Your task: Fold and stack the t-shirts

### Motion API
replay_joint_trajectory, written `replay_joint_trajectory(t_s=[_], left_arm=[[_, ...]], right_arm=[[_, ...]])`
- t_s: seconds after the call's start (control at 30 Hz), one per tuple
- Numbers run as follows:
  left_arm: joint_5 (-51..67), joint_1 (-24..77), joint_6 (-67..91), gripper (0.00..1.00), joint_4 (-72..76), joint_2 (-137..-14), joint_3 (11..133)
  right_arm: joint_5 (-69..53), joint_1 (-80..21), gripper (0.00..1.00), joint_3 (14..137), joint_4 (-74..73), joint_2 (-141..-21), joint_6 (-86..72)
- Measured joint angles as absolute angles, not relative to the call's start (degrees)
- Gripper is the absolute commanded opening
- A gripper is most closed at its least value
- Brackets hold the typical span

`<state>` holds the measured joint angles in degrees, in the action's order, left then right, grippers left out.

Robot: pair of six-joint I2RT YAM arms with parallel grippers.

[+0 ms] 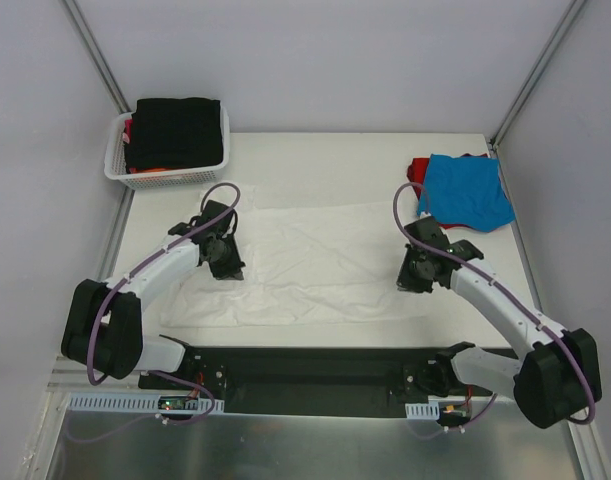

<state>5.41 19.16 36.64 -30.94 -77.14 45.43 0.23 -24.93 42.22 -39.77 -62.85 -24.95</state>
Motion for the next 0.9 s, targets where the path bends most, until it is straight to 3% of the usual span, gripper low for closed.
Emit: replay_joint_trajectory(t_s=[0.27,0.9], left_arm=[[5.32,19.18,36.42,0.0,-31.62,-77.67,47.64],[5.28,19.2,33.65,0.0,-31.75,-79.46,46.28]], right_arm=[[16.84,-23.94,0.01,46.13,-46.33,-70.65,-22.35],[13.58,-23.86,0.01,33.82,-39.46,-69.69,-26.46]])
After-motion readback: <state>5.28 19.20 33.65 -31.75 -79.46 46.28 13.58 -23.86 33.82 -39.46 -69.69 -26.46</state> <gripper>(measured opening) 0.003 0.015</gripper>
